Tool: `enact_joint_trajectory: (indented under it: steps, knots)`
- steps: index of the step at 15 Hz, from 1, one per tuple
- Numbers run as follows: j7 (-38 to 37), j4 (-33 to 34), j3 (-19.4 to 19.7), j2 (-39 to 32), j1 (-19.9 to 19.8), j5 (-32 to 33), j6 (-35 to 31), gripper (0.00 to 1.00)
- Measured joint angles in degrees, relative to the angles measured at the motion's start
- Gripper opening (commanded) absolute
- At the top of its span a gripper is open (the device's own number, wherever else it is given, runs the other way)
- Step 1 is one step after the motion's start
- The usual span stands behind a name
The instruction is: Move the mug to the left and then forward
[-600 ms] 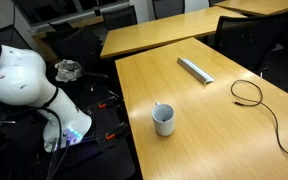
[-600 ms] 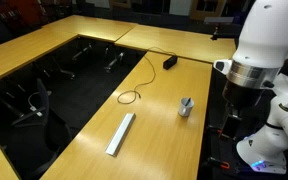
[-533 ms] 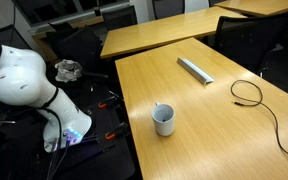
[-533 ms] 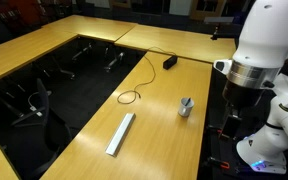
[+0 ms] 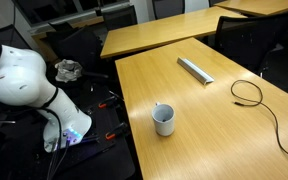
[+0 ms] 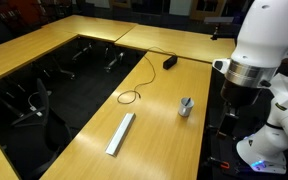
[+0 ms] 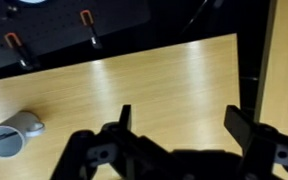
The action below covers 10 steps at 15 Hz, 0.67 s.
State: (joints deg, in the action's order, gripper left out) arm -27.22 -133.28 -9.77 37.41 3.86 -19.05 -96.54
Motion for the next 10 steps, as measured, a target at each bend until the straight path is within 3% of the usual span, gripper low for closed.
enact_joint_trajectory:
  steps: [6,10]
  knots:
    - [-0.6,-2.2,0.2,-7.6,-6.8,6.7,-11.0,1.00]
    - [-8.2,-3.4,1.1,-14.4,-11.9,12.1,-20.3,1.00]
